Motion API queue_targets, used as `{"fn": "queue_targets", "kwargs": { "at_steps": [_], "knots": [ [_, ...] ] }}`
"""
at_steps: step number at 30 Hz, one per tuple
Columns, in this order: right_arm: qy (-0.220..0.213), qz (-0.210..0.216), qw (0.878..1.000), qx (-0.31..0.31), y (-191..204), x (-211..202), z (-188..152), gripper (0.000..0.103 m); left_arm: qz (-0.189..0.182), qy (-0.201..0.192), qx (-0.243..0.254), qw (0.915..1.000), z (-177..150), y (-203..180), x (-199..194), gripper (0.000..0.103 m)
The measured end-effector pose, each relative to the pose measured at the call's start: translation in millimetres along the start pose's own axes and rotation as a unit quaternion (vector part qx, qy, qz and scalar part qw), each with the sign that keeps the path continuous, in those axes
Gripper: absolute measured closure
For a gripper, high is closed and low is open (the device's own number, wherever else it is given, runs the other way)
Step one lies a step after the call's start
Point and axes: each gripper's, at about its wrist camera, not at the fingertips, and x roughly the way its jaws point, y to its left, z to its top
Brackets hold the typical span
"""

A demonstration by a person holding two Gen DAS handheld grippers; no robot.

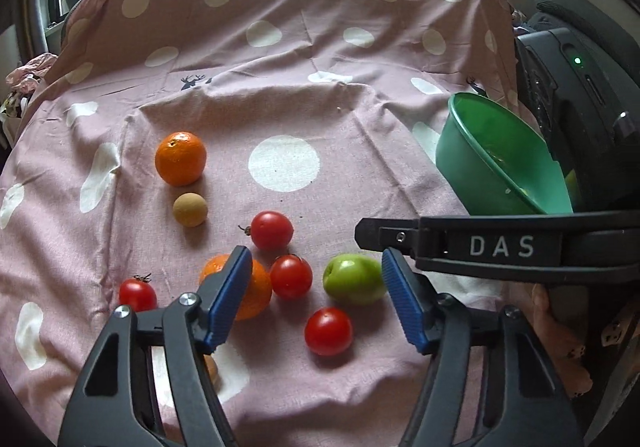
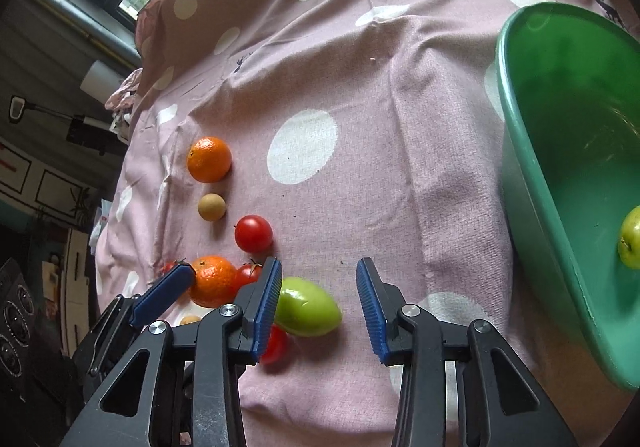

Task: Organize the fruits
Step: 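Close the right tool around the light green round fruit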

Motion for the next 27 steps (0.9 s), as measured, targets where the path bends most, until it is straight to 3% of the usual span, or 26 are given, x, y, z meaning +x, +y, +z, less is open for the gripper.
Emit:
{"fn": "queue_targets", "kwargs": {
  "at_steps": [3,8,13,17,23,27],
  "knots": [
    [0.0,0.011,1.0,0.02,-8,-3,2,0.061,-0.021,0.011,-0.01,0.9997,1,1,5,0.043],
    [0.006,0.029,0.999,0.029,-10,-3,2,0.061,-0.027,0.019,0.003,0.9994,0,-6,10,0.041],
    [0.012,0.029,0.999,0.03,-11,-2,1,0.061,0.012,0.006,0.012,0.9998,-1,-1,3,0.041],
    [0.013,0.034,0.999,0.029,-11,-2,2,0.061,-0.009,0.02,-0.01,0.9997,-1,4,2,0.042],
    [0.008,0.036,0.999,0.024,-11,-7,3,0.061,-0.046,-0.004,0.006,0.9989,-1,-9,-16,0.042],
    [0.02,0.042,0.999,0.02,-10,-3,2,0.061,-0.062,0.017,-0.003,0.9979,-3,-12,-8,0.046]
  ]
}}
